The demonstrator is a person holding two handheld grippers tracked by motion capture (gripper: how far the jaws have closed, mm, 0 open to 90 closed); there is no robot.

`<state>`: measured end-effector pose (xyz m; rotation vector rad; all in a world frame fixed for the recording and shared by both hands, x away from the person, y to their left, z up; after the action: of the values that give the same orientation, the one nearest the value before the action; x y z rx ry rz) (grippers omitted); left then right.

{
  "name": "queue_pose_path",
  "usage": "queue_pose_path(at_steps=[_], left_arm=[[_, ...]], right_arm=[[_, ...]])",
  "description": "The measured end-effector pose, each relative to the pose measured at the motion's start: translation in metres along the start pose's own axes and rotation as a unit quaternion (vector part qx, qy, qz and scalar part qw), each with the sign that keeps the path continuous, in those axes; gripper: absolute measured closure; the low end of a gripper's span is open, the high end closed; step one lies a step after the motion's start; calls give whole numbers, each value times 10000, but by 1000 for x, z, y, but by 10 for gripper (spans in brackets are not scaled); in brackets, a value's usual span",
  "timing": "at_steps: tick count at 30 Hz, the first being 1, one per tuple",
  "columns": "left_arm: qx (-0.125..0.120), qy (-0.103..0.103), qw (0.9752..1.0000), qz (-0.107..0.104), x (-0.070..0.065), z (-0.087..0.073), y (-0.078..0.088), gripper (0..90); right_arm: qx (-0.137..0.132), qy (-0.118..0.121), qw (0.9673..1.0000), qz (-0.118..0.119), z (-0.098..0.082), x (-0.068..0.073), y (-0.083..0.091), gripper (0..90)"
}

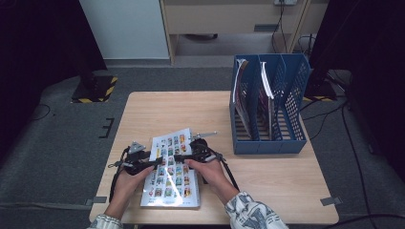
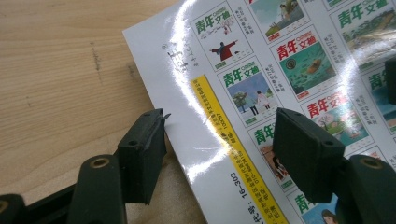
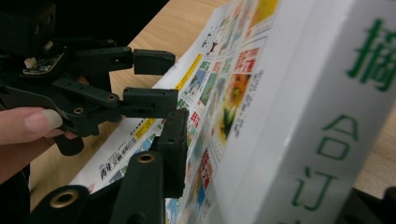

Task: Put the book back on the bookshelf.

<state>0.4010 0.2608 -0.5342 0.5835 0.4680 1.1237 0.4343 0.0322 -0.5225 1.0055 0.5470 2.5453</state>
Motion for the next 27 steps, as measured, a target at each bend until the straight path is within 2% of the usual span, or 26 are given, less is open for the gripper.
queue_pose_path(at_steps=[5,8,13,16,18,23,27], left_arm=[[-209,-25,9998,-56,-3,3,2,338],[-360,-6,9993,-113,-6,6,4,299],[-646,108,9977,-146,-11,13,8,180],[-739,116,9971,-117,-10,15,9,166],[-884,186,9958,-117,-8,17,12,161],[-780,142,9966,-225,-7,15,8,154],[-731,125,9968,-309,-7,14,6,142]], right_arm=[[-165,244,9995,-85,5,5,7,683],[-264,526,9981,-172,7,9,14,689],[-549,946,9936,-275,7,15,28,691],[-643,1109,9913,-310,8,17,33,692],[-688,1145,9905,-326,8,16,36,693],[-802,1233,9885,-363,9,14,40,694],[-891,1411,9851,-421,11,17,43,697]])
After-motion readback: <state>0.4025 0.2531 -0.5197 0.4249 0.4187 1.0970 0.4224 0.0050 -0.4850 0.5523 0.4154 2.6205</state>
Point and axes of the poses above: each handheld gripper's, and its own axes: y roughly backward along the jaws, z roughly out of its top, x roughly to its left, the point moved 2 cm from there along -y, roughly forward along the jaws, and after that the axes turned 8 degrees about z, right-handed, at the moved point
